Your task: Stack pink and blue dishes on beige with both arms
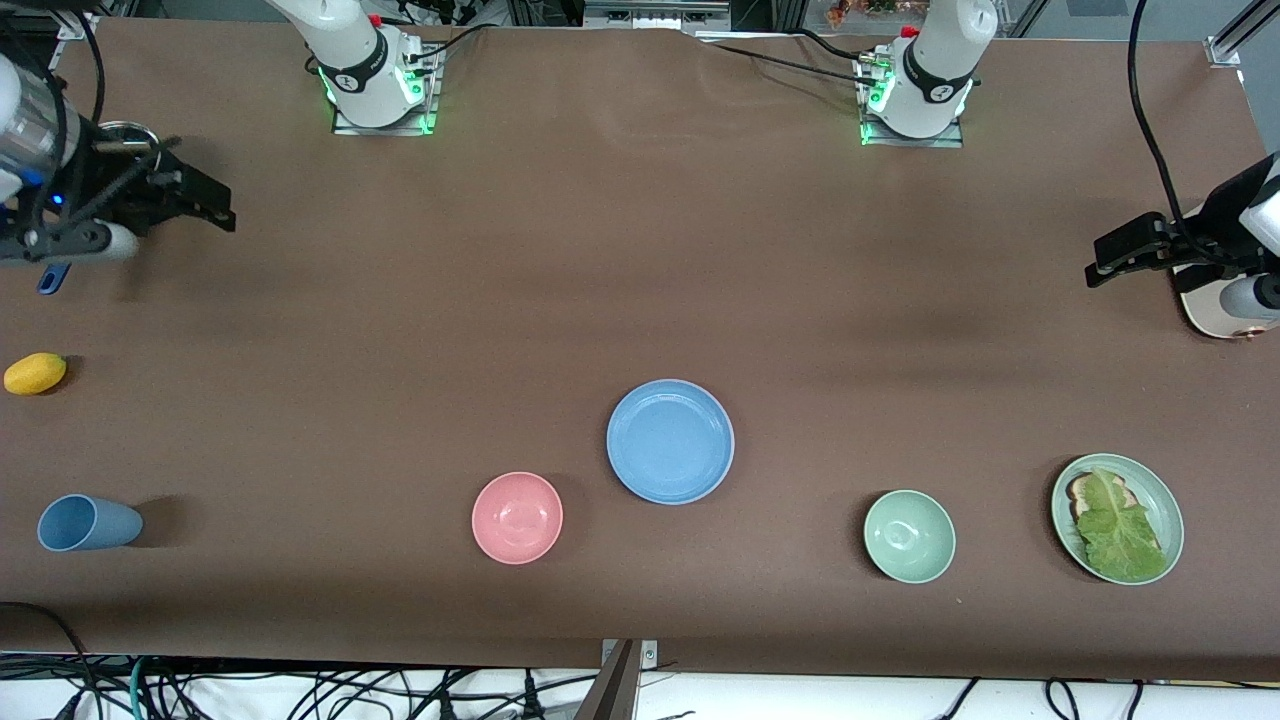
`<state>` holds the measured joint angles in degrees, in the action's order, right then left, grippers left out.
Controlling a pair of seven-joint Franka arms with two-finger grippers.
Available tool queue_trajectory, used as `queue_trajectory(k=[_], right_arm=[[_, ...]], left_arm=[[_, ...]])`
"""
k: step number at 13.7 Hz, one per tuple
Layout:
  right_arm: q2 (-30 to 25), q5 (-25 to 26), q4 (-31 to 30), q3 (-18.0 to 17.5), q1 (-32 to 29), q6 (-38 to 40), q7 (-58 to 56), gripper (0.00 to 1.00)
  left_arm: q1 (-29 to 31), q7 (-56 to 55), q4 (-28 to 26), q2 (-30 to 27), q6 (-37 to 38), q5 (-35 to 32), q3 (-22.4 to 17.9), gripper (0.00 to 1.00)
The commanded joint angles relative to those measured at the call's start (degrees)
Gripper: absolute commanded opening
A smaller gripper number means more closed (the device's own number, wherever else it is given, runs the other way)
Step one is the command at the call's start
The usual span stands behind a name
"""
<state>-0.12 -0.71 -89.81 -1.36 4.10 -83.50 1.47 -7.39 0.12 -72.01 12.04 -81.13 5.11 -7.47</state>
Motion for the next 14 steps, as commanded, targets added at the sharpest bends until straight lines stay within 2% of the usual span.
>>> queue_trajectory(k=[1,14], right_arm=[[-3.57,0.01,-3.18,-2.77,-2.34,0.27,-1.38,1.0],[-1.28,0.71,1.13,-2.5,-2.26,0.36,-1.74,1.0]], left_arm=[[0.18,1.28,-0.49,-0.17,-0.43,-0.89,0.17,1.0],[0.18,1.28,-0.49,0.0,-0.43,-0.8,0.17,1.0]])
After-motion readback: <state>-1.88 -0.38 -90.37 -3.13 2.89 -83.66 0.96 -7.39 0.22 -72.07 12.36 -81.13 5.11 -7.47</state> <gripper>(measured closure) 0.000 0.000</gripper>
